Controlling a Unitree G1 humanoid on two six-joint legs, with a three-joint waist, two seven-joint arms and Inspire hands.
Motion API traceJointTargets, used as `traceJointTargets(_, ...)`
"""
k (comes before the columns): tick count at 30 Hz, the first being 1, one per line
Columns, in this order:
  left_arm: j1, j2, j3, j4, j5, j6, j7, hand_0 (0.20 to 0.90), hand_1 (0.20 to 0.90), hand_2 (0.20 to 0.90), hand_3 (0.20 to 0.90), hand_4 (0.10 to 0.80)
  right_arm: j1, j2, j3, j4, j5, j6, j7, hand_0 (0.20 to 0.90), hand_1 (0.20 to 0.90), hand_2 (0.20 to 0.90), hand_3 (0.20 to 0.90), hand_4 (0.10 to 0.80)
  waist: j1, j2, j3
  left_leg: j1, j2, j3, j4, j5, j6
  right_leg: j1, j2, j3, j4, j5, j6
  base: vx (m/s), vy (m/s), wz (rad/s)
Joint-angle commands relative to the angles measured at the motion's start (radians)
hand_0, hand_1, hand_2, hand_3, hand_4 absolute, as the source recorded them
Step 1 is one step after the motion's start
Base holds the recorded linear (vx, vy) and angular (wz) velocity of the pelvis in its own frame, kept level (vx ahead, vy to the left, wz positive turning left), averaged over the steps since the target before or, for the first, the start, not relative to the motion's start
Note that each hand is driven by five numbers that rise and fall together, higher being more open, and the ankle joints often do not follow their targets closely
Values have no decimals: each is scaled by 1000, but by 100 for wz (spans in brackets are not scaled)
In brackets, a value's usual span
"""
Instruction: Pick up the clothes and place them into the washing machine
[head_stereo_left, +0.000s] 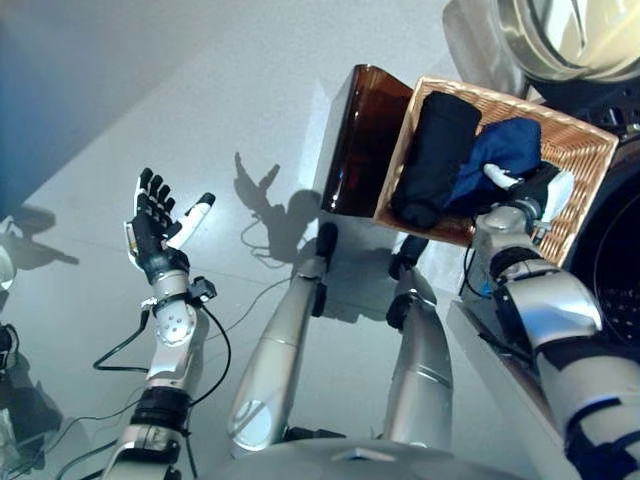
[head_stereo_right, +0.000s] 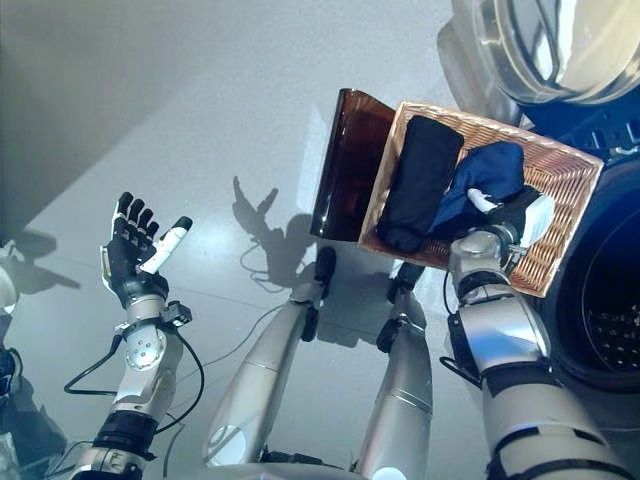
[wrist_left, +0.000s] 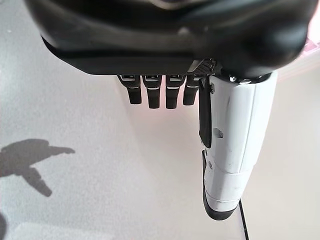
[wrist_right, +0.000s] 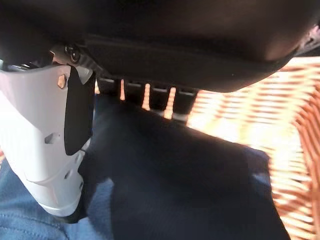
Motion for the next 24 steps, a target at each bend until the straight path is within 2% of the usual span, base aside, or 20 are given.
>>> traceJointTargets(1,53,36,67,-132,33,-104,45,900,900,900,900,800,-25,-1,61,0,-35,1,-5,200,200,200,200,300,7,85,-13,-41,-3,-11,-69,-1,-78,19,-6,31,118,-196,5,-2,-1,8)
traceJointTargets(16,77,42,84,-120,32,-99,33,900,900,900,900,800,54,0,22,-18,-53,5,-21,200,200,200,200,300,-6,79,-45,0,2,-4,-96,2,-75,50,1,34,105,-192,6,0,-2,0)
traceJointTargets(19,78,42,82,-107,26,-97,27,900,900,900,900,800,83,0,-6,-31,-24,-13,-18,200,200,200,200,300,-13,78,-50,13,4,-2,-104,5,-76,64,2,33,96,-188,7,4,-2,-2)
traceJointTargets(24,89,42,79,-49,16,-88,9,900,900,900,900,800,210,36,-106,-128,108,-103,10,200,200,200,200,300,-37,68,-81,76,10,-2,-133,7,-76,123,9,32,73,-190,9,32,-20,-3)
